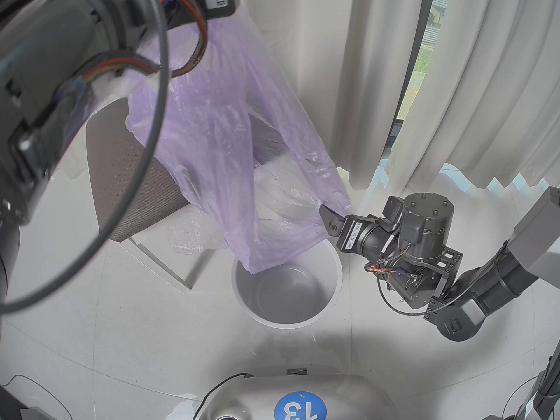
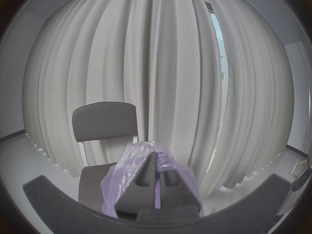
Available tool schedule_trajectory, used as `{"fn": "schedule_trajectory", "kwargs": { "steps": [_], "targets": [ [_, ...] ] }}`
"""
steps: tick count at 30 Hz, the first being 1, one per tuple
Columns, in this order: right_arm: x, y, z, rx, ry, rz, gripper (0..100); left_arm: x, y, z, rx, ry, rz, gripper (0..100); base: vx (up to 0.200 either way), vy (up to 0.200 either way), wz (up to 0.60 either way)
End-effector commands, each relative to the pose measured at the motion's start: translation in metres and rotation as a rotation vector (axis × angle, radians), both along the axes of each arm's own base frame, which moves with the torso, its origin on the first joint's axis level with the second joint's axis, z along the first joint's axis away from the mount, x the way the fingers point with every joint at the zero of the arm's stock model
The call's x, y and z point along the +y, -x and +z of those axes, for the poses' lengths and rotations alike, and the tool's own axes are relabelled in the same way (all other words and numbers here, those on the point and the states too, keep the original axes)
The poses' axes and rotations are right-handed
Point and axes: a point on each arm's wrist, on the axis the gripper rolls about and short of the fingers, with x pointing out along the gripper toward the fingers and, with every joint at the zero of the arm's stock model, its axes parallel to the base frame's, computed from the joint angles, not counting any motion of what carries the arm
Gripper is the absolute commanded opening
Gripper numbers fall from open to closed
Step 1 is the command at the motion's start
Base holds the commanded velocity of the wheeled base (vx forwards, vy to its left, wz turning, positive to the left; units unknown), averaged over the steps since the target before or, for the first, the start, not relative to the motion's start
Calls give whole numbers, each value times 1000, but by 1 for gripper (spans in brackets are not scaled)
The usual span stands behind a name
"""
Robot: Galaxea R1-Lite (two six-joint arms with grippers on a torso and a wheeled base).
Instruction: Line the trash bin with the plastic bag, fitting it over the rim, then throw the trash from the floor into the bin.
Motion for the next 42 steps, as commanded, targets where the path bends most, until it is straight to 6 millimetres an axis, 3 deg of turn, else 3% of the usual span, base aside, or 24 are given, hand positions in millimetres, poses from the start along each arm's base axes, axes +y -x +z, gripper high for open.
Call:
{"fn": "schedule_trajectory", "kwargs": {
  "steps": [1, 7, 8, 13, 23, 34, 42],
  "targets": [
    [-1, -2, -1, 1, 1, -4, 100, 1, 0, 0, -1, 1, 0, 0, 0, 0, 0],
    [-1, -2, 0, -1, -1, -5, 100, -1, -1, -1, 2, -4, 0, 0, 0, 0, 0],
    [-1, -2, 0, -1, -1, -5, 0, -1, -1, -1, 2, -4, 0, 0, 0, 0, 0],
    [-2, 1, 3, -7, -2, -2, 0, -2, -1, -2, 4, -8, 0, 0, 0, 0, 0],
    [-18, 28, 34, -72, 18, 22, 0, -6, -6, -8, 21, -39, 14, 0, 0, 0, 0],
    [-34, 51, 37, -50, 99, 81, 0, 0, -14, -20, 49, -90, 49, 0, 0, 0, 0],
    [-57, 81, 35, -65, 199, 206, 0, 12, -18, -41, 159, -276, 72, 0, 0, 0, 0]
  ]
}}
